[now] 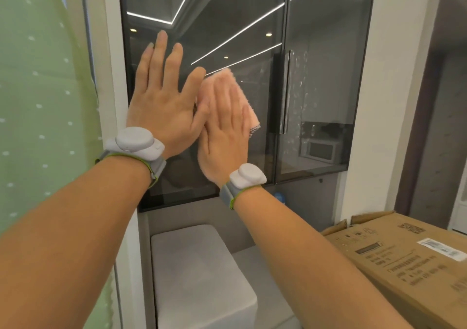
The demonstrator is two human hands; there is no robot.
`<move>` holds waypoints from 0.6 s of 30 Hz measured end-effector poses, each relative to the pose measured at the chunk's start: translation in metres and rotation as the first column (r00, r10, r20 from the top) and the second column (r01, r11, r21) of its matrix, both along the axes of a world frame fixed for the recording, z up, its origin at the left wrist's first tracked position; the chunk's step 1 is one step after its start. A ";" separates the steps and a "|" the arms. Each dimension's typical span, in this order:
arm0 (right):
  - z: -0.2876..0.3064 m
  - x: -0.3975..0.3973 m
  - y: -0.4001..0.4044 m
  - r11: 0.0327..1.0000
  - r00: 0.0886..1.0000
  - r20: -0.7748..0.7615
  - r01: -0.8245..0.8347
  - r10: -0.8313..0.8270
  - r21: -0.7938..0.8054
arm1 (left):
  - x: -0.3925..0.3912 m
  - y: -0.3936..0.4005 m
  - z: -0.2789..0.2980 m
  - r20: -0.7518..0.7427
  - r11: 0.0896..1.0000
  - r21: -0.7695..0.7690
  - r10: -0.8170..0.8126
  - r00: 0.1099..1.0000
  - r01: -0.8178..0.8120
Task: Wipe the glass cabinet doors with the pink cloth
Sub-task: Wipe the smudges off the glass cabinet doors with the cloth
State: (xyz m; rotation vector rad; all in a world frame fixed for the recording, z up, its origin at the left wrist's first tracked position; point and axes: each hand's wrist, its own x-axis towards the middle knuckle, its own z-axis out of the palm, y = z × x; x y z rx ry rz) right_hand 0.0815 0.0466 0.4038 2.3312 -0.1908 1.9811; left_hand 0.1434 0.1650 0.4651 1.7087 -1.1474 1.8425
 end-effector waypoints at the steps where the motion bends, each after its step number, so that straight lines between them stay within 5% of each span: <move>1: -0.011 -0.002 -0.006 0.997 0.999 -0.032 -0.004 0.002 -0.074 | 0.001 0.000 0.000 0.018 1.000 0.003 0.002 1.000 -0.002; 11: -0.057 -0.015 -0.051 0.864 0.972 -0.202 -0.001 -0.116 -0.503 | -0.005 -0.008 -0.009 0.024 0.999 0.040 0.034 0.999 -0.035; 18: -0.095 -0.026 -0.062 0.972 0.993 -0.114 0.000 -0.027 -0.233 | -0.038 -0.040 -0.030 -0.003 0.996 0.078 0.049 0.999 -0.049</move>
